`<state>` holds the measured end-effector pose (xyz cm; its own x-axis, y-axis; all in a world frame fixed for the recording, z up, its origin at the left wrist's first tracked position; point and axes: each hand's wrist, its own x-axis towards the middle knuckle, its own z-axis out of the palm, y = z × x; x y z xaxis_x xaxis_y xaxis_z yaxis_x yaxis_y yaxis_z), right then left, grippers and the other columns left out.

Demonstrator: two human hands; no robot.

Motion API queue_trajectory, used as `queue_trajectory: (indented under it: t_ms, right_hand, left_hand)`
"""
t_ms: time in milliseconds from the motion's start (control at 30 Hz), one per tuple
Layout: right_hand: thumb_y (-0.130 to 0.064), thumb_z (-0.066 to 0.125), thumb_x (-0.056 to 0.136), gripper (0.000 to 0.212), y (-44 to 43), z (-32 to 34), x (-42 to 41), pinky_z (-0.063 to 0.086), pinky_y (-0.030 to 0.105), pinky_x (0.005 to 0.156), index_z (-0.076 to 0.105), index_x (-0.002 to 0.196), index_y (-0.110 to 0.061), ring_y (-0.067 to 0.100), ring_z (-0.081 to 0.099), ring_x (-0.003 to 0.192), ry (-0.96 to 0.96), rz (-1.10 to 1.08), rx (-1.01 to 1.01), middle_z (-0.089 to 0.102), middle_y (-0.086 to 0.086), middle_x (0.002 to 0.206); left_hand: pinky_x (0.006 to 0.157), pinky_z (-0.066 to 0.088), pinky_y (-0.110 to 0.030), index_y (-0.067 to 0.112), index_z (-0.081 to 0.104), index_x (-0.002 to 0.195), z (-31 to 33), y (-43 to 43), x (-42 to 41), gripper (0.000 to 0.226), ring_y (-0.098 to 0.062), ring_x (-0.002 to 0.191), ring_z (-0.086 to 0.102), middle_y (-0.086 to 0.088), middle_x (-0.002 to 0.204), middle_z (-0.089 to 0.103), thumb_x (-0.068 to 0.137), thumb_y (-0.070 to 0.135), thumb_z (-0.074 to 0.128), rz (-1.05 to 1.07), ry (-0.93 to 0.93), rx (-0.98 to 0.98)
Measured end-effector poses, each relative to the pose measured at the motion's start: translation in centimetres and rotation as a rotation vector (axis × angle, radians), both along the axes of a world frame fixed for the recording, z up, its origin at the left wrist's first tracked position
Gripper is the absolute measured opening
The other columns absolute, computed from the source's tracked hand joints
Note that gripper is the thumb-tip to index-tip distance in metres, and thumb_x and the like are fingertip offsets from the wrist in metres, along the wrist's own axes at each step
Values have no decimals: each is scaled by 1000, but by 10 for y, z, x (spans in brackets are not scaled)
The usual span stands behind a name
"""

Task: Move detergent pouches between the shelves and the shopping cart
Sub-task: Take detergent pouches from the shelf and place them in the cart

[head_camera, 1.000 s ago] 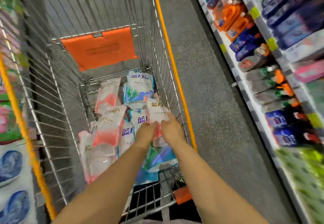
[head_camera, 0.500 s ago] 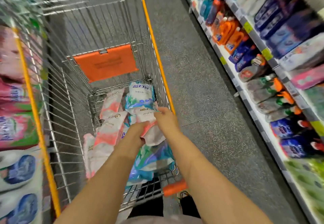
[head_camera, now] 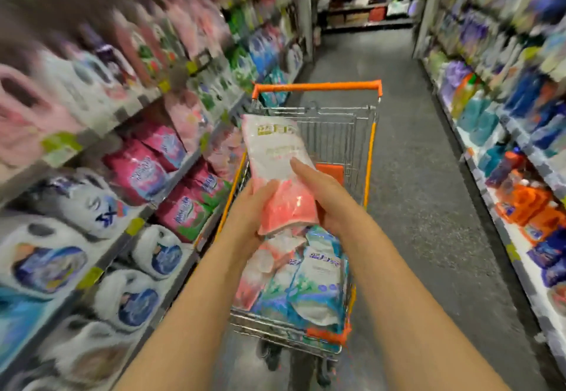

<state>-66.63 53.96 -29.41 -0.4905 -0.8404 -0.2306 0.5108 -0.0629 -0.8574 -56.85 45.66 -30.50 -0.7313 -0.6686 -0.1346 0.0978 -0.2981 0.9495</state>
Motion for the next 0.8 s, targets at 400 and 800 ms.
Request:
queue_trajectory:
  t_ms: [400,800]
  right_hand:
    - [-47,78,65,69,-64,151,145,51,41,92,60,120,-10,24,65,101,307,283,-453,69,9,110]
    - [-17,80,71,30,-117,215,406,58,34,72,67,97,-9,16,71,74,259,278,-658,73,3,81]
  left_hand:
    - [64,59,-32,6,50,123,128,-6,190,46,-14,73,69,1,84,73,80,19,61,188,83,-298]
    - [89,52,-44,13,62,116,234,-24,423,46,-27,101,66,-11,109,69,77,36,71,788,170,-655]
